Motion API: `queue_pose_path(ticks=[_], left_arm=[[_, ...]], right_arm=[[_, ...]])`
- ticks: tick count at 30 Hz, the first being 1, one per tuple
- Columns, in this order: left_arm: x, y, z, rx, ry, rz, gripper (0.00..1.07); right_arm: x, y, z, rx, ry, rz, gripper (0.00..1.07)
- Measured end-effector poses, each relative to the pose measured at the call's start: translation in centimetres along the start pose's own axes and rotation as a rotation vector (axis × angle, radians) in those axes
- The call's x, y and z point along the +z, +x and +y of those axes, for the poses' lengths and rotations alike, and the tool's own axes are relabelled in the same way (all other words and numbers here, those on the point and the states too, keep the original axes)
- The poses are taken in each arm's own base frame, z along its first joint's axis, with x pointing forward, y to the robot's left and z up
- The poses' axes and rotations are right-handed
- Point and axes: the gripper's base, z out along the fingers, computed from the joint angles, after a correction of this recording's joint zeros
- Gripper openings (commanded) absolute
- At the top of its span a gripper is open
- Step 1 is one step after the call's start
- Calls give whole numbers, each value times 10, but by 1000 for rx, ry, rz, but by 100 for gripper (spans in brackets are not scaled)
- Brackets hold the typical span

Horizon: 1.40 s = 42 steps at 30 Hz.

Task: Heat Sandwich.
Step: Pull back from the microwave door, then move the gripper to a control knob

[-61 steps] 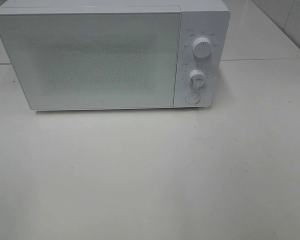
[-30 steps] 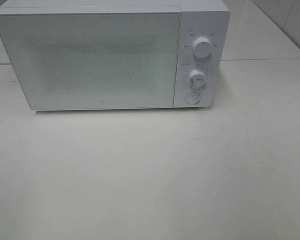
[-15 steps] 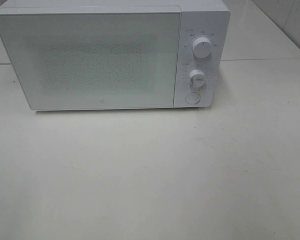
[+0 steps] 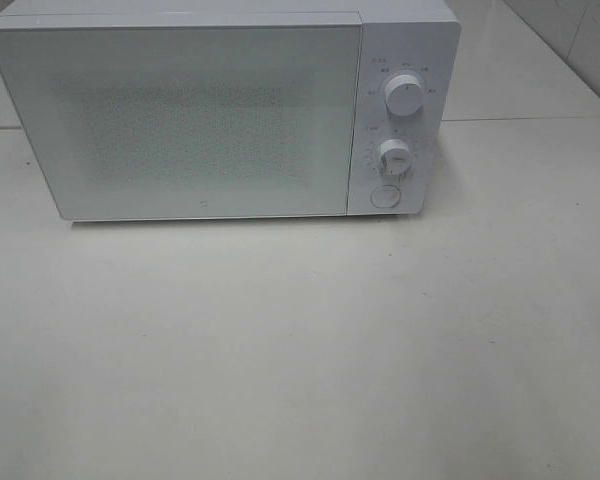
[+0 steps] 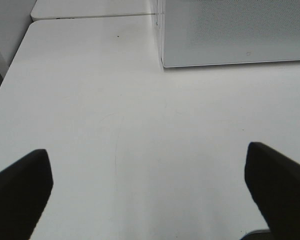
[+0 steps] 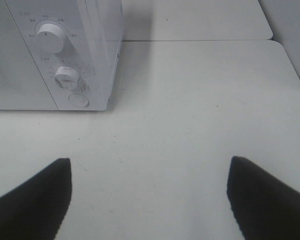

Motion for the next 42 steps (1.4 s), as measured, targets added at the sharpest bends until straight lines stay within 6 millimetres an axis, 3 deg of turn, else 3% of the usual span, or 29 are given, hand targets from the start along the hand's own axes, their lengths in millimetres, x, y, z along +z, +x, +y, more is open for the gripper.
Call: queue_pose_path(ticks=[15, 29, 42], left_arm=[[0, 0, 0, 0, 0, 0, 101], [0, 0, 0, 0, 0, 0, 101], [0, 0, 0, 0, 0, 0, 101]], right_arm=[[67, -18, 7, -13, -19, 27, 81], [123, -19, 12, -17, -40, 24, 76], [157, -18, 15, 6, -68, -66, 76]])
